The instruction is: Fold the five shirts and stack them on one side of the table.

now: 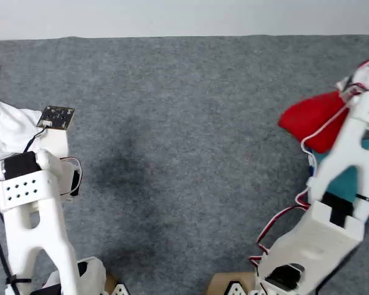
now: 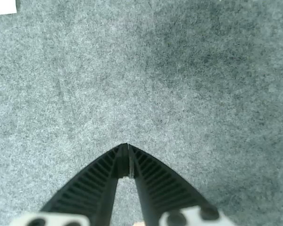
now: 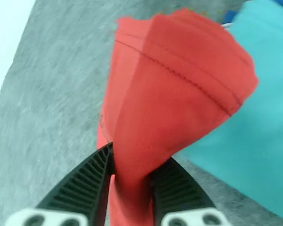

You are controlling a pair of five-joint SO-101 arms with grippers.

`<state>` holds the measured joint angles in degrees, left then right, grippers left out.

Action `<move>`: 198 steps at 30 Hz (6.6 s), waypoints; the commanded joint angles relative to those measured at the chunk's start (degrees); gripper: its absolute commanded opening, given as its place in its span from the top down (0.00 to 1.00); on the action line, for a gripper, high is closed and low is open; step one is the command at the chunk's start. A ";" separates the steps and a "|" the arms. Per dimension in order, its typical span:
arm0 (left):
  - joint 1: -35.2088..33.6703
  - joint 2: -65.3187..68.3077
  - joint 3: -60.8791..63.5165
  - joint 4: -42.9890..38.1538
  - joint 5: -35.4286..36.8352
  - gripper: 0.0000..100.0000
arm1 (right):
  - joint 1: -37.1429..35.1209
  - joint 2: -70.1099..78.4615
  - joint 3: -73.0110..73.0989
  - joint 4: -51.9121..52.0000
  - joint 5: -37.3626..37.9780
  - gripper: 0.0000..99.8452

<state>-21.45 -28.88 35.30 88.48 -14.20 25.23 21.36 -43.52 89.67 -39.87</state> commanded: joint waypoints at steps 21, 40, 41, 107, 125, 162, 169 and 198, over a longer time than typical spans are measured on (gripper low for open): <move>7.03 -1.58 -0.13 0.44 -0.26 1.00 | 10.15 -4.26 9.14 1.27 6.59 0.99; 7.30 -1.58 -0.04 0.62 -0.18 1.00 | 23.25 -4.18 15.47 -3.12 17.41 0.99; 7.30 -1.58 -0.04 0.62 -0.18 1.00 | 23.25 -4.18 16.09 -2.95 17.76 0.99; 7.12 -1.23 -0.13 1.05 -0.44 1.00 | 18.68 4.35 5.89 12.70 25.93 0.60; 7.12 -1.23 -0.13 1.05 -0.26 1.00 | 10.68 9.54 5.89 4.97 30.33 0.99; 7.30 -1.67 -2.33 1.32 -0.26 1.00 | 1.63 -9.89 9.85 13.05 45.01 0.99; 6.95 -1.67 -7.16 1.49 -0.09 1.00 | 1.80 -21.93 30.59 12.97 45.54 0.99; -14.95 38.95 -44.97 -8.70 -10.64 0.86 | -0.66 -39.43 78.33 4.62 45.54 0.99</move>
<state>-36.22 8.13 -5.58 82.33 -24.13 26.64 -15.21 30.24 96.97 5.05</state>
